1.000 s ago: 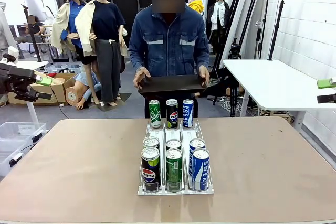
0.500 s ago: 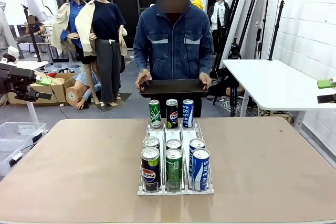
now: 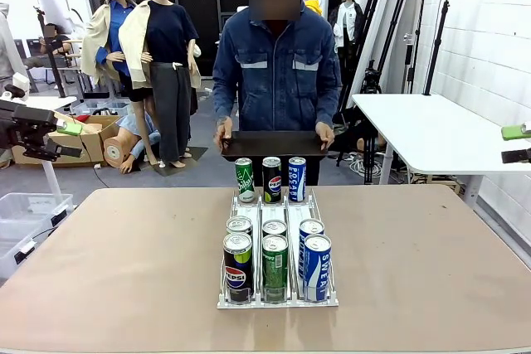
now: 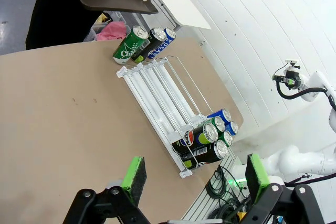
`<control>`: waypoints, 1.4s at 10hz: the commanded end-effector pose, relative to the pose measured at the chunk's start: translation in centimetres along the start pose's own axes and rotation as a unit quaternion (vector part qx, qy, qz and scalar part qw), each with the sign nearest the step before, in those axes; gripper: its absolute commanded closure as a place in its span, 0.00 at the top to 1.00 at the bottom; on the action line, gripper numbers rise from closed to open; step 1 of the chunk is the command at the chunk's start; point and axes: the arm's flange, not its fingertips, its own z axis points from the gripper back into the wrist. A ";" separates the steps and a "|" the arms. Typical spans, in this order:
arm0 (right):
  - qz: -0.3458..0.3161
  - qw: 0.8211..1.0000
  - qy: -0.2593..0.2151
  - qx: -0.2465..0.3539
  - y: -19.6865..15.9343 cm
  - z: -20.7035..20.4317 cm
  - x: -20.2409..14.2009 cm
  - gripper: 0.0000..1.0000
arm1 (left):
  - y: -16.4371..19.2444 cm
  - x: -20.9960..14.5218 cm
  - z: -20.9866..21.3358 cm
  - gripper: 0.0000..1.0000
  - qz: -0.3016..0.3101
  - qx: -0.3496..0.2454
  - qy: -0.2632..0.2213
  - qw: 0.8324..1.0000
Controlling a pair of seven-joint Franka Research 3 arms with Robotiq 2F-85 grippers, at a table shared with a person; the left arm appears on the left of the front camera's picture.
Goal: Retrieve and hand over the desired beverage to the person.
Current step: Pick up a can of the same type that the person held from the Automatic Can Dispenser.
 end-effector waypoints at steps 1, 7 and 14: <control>0.002 1.000 -0.001 0.007 -0.1 0.0 0.0 1.00 | 0.0 0.0 0.1 1.00 0.002 -0.001 -0.002 1.000; 0.002 1.000 -0.001 0.007 -0.1 0.0 0.0 1.00 | 0.0 0.0 0.1 1.00 0.002 -0.001 -0.002 1.000; 0.002 1.000 -0.001 0.007 -0.1 0.0 0.0 1.00 | 0.0 0.0 0.1 1.00 0.002 -0.001 -0.002 1.000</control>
